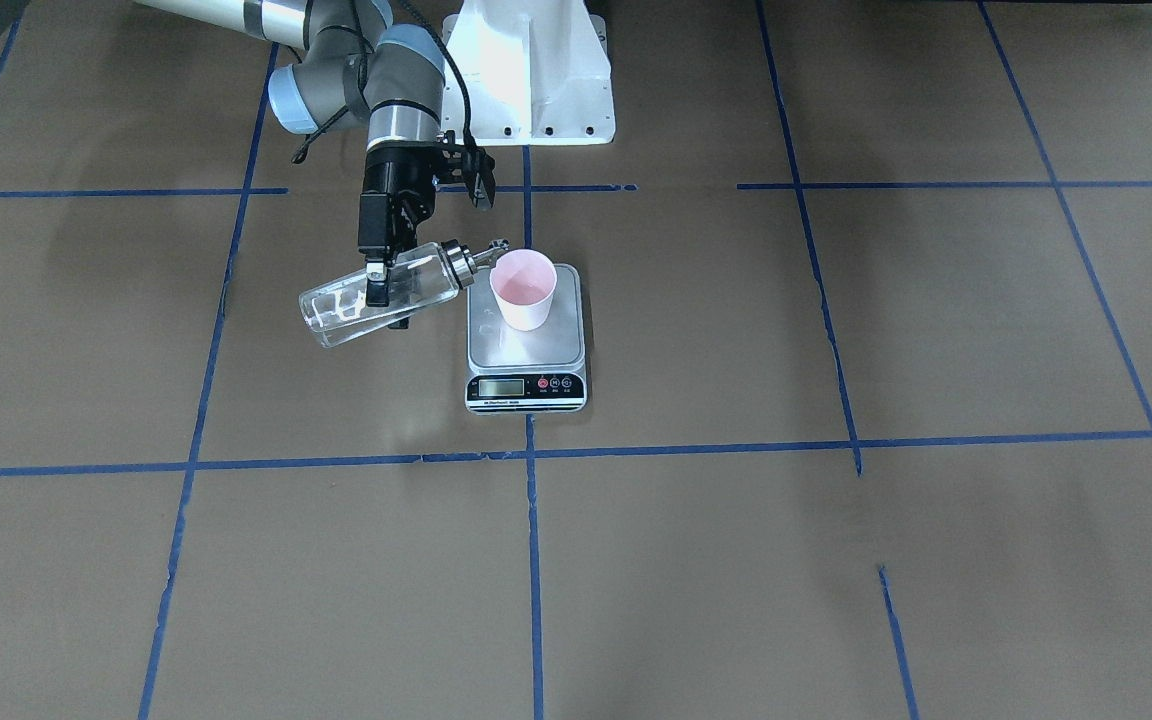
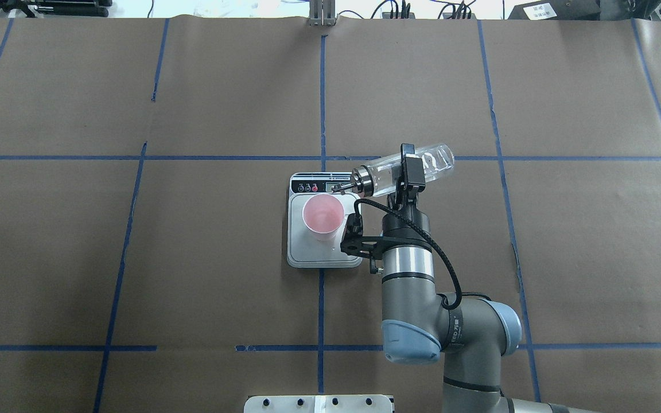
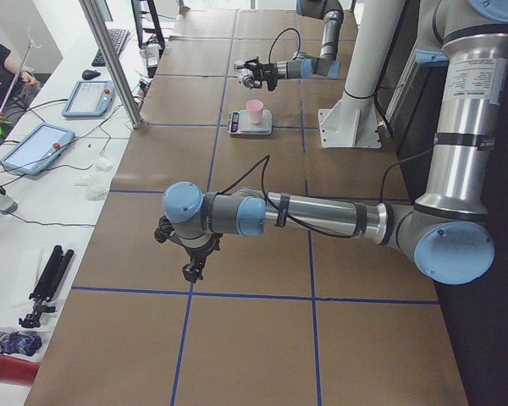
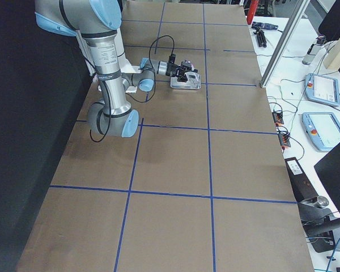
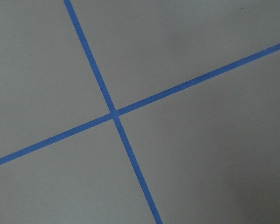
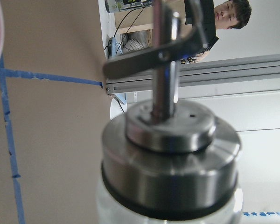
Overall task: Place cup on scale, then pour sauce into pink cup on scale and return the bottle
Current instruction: 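Tilt the bottle spout down into the pink cup with the right gripper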
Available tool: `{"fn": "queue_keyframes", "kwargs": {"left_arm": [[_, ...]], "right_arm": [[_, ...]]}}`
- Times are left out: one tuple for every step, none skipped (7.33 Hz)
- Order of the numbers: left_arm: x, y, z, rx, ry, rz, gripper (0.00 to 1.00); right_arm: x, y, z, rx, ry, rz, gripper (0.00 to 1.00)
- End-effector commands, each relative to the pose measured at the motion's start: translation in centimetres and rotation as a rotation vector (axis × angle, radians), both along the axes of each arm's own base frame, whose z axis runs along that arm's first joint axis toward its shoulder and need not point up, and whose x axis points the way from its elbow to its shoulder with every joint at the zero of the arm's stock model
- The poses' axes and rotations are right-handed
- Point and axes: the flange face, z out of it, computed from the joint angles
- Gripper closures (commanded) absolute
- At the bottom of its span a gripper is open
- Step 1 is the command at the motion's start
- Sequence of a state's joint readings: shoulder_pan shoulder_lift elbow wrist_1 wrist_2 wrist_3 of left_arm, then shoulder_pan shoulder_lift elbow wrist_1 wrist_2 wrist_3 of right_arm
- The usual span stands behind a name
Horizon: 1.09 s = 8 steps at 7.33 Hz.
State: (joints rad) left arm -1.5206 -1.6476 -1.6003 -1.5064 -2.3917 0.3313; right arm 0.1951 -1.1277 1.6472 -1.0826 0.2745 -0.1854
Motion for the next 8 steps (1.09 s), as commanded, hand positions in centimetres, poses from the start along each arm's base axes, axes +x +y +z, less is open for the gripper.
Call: {"fn": "queue_keyframes", "kwargs": {"left_arm": [[-0.05,-0.18,-0.20,0.003,0.000,-0.001,0.00],[-0.08,-0.32,-0.32,0.006,-0.004,-0.001,0.00],[-0.33,-0.73,-0.60,0.016,-0.031,-0.003,0.00],[-0.59,-1.09,-0.95,0.020,-0.036,-0.009,0.00],[-0.59,-1.15,-1.02,0.021,-0.036,-0.008,0.00],[-0.59,-1.10,-0.95,0.021,-0.036,-0.008,0.00],[-0.59,-1.15,-1.02,0.020,-0.036,-0.009,0.00],[-0.59,-1.15,-1.02,0.021,-0.036,-0.008,0.00]], "right_arm": [[-0.02,0.51,0.65,0.029,0.089,0.030,1.00],[-0.20,0.55,0.97,0.034,0.103,0.039,1.00],[-0.26,0.79,1.05,0.041,0.137,0.042,1.00],[-0.36,1.01,1.02,0.052,0.173,0.054,1.00],[-0.50,1.17,0.99,0.054,0.178,0.053,1.00],[-0.47,1.17,1.07,0.055,0.203,0.051,1.00],[-0.38,1.17,0.90,0.060,0.242,0.057,1.00],[-0.40,1.25,0.88,0.062,0.242,0.057,1.00]]}}
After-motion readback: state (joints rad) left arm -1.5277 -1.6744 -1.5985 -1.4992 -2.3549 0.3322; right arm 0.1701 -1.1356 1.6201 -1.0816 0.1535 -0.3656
